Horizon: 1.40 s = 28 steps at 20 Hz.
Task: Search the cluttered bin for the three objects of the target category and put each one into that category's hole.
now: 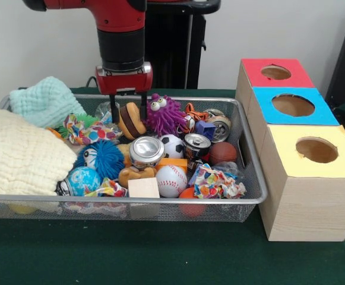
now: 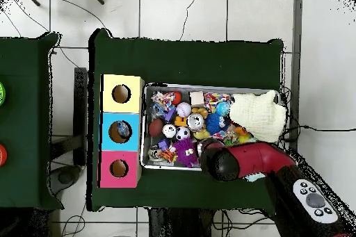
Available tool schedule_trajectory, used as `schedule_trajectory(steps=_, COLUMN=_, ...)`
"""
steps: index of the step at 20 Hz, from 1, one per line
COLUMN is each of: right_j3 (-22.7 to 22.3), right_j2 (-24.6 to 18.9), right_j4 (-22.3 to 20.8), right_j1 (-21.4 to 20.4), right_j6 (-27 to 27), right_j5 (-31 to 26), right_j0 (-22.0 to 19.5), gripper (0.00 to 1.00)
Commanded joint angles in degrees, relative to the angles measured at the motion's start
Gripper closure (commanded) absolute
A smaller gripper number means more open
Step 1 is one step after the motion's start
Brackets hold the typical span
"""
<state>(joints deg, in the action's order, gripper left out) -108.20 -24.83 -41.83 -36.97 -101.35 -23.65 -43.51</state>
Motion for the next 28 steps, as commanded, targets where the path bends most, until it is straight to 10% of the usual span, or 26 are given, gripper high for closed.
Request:
schedule_trajectory(steps=1, right_j3=0.24, right_j2=2.96, right_j4=-0.27, right_j1=1.07, right_j6=-5.1, right_j5=3.52, right_j0=-1.18, gripper=0.0)
schedule_trajectory(steps=28, right_j3=0.37, right_j2=6.19, right_j4=-1.96, right_j1=2.55, right_j6=-3.42, right_j5=7.6, right_j0=-1.6, gripper=0.0)
